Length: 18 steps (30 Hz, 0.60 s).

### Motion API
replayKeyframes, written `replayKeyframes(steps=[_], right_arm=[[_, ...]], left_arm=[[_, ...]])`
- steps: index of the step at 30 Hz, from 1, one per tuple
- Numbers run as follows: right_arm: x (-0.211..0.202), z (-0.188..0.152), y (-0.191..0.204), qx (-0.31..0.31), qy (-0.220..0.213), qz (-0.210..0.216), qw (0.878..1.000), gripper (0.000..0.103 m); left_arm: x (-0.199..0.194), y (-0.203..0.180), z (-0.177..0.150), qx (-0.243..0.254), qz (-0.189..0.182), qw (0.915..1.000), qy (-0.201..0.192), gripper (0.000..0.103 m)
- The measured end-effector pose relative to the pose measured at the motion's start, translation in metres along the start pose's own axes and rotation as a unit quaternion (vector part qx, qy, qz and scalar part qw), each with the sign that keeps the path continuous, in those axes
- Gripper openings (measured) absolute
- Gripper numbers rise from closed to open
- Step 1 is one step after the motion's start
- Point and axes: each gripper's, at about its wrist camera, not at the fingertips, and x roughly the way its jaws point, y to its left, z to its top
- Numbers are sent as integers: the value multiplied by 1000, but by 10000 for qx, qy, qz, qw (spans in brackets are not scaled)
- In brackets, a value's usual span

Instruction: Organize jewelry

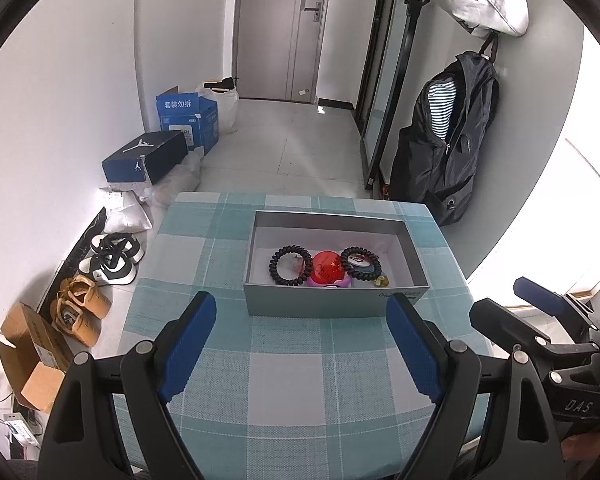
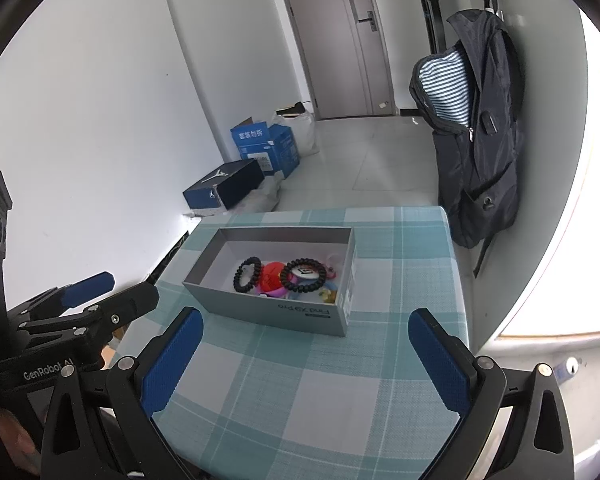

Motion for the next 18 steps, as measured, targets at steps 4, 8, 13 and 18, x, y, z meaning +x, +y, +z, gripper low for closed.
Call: replayKeyframes(steps=[4,8,13,18], right_arm=[[0,0,0,-9,5,0,10000,103],[0,0,0,-15,9,-5,10000,103],[0,0,0,-11,12,-6,10000,103],[0,0,0,-10,19,-5,10000,103]], left_arm=[[0,0,0,13,9,10000,1,84],[1,1,0,17,7,10000,23,84],[3,3,-1,-29,34,10000,89,84],[1,2,-2,24,37,10000,27,84]])
